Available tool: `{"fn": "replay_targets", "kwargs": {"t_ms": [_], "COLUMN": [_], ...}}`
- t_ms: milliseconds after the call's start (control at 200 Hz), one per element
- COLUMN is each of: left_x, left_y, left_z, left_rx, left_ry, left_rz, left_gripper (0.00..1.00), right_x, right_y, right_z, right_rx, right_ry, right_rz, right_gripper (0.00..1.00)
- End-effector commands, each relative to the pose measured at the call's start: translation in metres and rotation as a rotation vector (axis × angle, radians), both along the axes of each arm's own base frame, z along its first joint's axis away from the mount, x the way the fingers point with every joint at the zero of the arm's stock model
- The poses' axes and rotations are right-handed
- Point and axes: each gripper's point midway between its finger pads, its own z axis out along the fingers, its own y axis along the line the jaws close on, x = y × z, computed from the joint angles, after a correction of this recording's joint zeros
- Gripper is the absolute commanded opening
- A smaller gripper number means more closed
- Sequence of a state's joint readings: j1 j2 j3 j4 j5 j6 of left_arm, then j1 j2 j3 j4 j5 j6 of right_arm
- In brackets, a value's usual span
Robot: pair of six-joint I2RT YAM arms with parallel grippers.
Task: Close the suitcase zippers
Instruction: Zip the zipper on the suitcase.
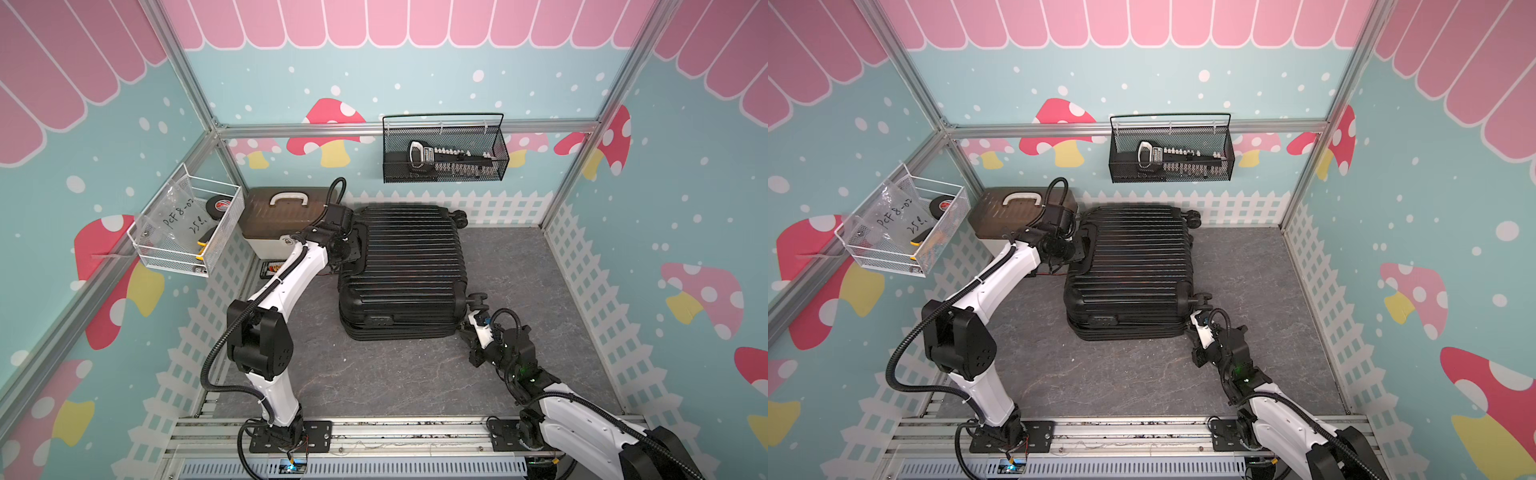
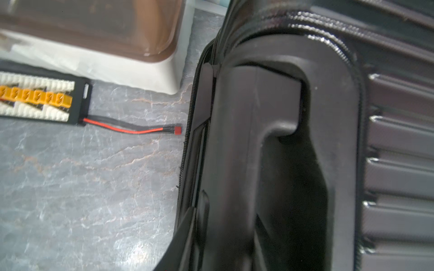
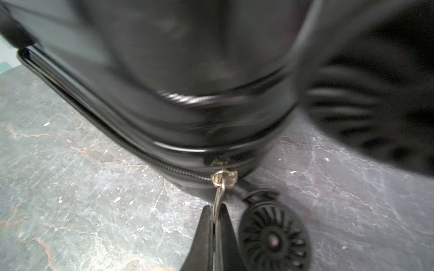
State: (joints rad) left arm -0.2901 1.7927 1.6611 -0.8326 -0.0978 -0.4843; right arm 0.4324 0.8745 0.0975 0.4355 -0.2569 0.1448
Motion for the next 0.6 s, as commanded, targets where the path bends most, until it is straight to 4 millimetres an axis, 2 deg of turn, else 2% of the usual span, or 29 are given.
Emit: {"fn": "replay_targets", "kwargs": {"t_ms": [0, 241, 456, 521, 541, 596], "left_x": [0.026, 0.018, 0.002, 0.001, -0.004, -0.008], "left_y": [-0.007, -0.01, -0.034, -0.033, -0.045, -0.05], "left_z": [0.065, 0.053, 0.051, 0.054, 0.053, 0.056], "left_rx": [-0.263, -0.276, -0.339, -0.367, -0.375, -0.394], "left_ry": [-0.235, -0.221, -0.236, -0.244, -0.239, -0.249], "left_rz": [0.262, 0.32, 0.349, 0.377, 0.363, 0.378], "left_gripper": [0.0, 0.0, 0.0, 0.0, 0.0, 0.0], "right_x": [-0.014, -0.014, -0.014, -0.015, -0.015, -0.015], "right_y": [0.036, 0.039, 0.048, 0.052, 0.053, 0.056], "right_z": [0.039, 0.039, 0.036, 0.035, 0.036, 0.037], "right_rx": [0.064, 0.043, 0.021, 0.013, 0.012, 0.006], "right_ry": [-0.134, -0.139, -0.126, -0.128, -0.128, -0.134], "right_rz": [0.21, 0.218, 0.244, 0.252, 0.253, 0.26], "right_gripper": [0.0, 0.0, 0.0, 0.0, 0.0, 0.0]}}
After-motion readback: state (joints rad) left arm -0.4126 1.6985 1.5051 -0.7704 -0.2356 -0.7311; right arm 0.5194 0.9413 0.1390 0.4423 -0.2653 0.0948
